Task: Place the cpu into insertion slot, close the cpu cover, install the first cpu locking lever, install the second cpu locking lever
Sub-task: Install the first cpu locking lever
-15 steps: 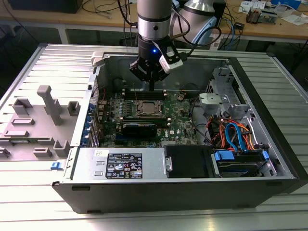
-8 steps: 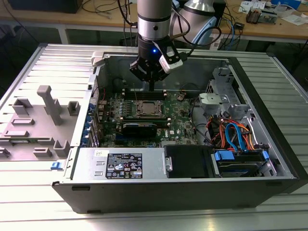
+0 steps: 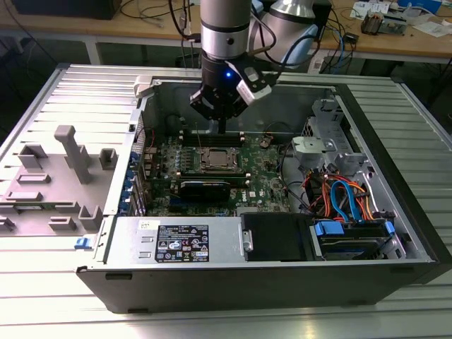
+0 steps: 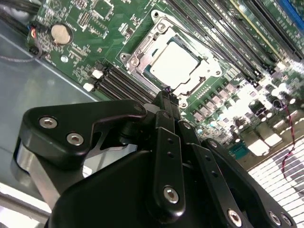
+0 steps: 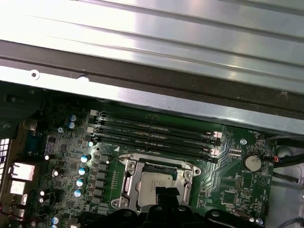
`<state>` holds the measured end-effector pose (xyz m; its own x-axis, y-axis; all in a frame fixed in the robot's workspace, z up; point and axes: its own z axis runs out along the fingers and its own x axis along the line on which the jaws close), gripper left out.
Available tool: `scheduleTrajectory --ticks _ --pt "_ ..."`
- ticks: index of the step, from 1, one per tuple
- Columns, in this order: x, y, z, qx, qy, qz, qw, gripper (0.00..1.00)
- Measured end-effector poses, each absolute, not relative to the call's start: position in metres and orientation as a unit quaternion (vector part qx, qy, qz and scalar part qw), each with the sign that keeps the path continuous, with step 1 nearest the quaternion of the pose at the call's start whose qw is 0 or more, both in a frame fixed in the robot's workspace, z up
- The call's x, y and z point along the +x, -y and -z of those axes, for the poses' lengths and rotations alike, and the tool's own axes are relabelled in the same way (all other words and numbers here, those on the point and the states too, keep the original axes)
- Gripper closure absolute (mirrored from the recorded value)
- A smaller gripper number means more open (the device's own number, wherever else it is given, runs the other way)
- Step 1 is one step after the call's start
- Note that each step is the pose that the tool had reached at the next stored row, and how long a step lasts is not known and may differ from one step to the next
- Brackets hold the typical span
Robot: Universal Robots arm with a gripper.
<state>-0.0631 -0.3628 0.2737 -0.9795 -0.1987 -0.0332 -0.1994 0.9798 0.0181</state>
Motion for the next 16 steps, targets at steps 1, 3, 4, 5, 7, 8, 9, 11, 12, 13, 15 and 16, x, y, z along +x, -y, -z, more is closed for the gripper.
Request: scheduleTrajectory --ticks 1,3,4,5,7,8,9,11,12,13,15,16 --pt "-0.0632 0.3629 -0.2736 -0.107 -0.994 -0.011 0.016 0.89" --pt "-0.0663 0.3628 -0.2733 -0.112 -0.994 -0.011 0.016 0.89" --pt "-0.0682 0.3629 -0.2731 -0.113 -0.993 -0.011 0.016 0.89" --pt "-0.0705 0.3629 -0.2729 -0.113 -0.993 -0.011 0.016 0.89" --pt "-0.0712 0.3627 -0.272 -0.111 -0.994 -0.011 0.015 0.89" --pt "-0.0712 0.3627 -0.2714 -0.107 -0.994 -0.011 0.016 0.89" --pt "-0.0713 0.3627 -0.271 -0.102 -0.995 -0.011 0.016 0.89" --pt "-0.0714 0.3627 -0.2701 -0.08 -0.997 -0.011 0.016 0.89" --pt "-0.0713 0.3627 -0.27 -0.073 -0.997 -0.011 0.016 0.89" --pt "-0.0713 0.3626 -0.2699 -0.067 -0.998 -0.011 0.016 0.89" --pt "-0.0713 0.3627 -0.2697 -0.051 -0.999 -0.01 0.016 0.89" --pt "-0.0713 0.3626 -0.2696 -0.042 -0.999 -0.01 0.016 0.89"
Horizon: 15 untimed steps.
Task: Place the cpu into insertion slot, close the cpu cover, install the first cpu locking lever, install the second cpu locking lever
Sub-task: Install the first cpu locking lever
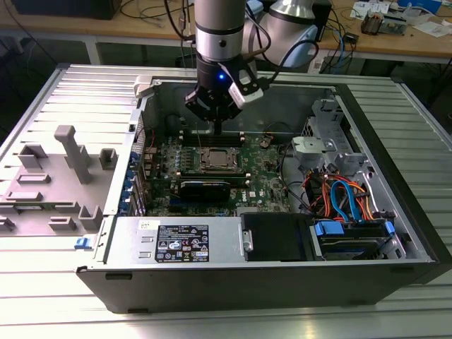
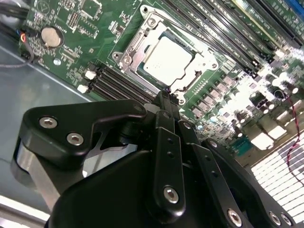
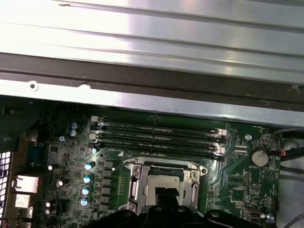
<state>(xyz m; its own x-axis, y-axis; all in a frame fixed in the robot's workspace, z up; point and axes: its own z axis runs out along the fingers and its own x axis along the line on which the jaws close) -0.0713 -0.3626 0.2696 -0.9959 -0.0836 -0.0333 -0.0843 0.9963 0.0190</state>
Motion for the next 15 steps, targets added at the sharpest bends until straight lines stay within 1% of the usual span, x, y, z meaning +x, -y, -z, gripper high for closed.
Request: scheduleTrajectory --ticks 15 --pt "-0.0714 0.3626 -0.2695 -0.026 -0.999 -0.01 0.016 0.89"
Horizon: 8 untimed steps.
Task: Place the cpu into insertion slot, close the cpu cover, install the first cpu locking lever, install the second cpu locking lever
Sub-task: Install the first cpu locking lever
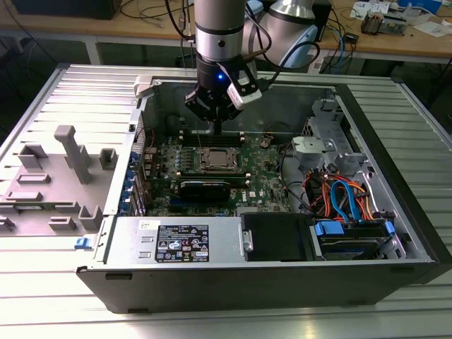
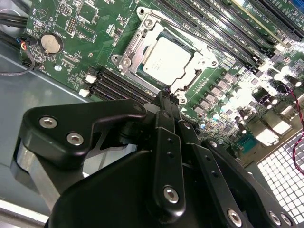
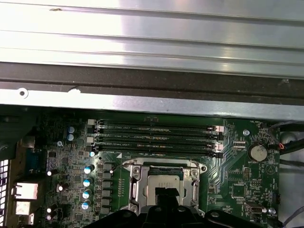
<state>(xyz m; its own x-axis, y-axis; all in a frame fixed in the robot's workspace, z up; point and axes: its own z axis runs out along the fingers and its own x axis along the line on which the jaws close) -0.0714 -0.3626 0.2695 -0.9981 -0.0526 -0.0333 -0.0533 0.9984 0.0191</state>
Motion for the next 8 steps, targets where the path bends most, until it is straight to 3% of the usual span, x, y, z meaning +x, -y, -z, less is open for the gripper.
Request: scheduleTrajectory --ticks 8 --pt "-0.0804 0.3627 -0.2695 -0.027 -0.999 -0.01 0.016 0.89"
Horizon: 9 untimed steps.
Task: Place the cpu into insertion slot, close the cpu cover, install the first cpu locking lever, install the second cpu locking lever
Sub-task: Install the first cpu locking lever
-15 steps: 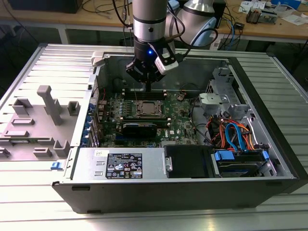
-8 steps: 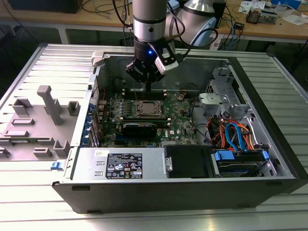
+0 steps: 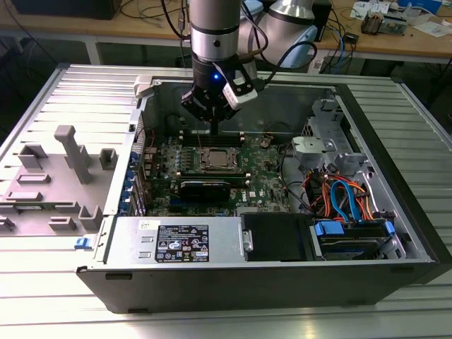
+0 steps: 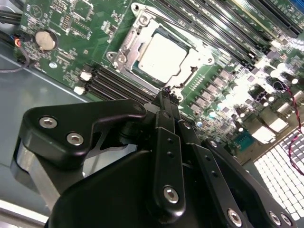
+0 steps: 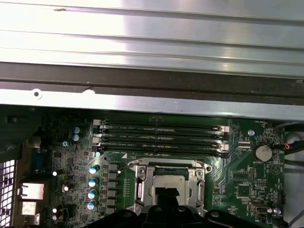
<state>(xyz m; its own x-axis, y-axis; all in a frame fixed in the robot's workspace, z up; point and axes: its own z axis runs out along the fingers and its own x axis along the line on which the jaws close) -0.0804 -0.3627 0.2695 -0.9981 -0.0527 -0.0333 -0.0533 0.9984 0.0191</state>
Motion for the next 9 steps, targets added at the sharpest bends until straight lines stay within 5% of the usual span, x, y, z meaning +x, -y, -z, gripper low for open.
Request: scheduleTrajectory --ticks 9 --pt "-0.102 0.37 -0.269 -0.026 -0.999 -0.01 0.016 0.89"
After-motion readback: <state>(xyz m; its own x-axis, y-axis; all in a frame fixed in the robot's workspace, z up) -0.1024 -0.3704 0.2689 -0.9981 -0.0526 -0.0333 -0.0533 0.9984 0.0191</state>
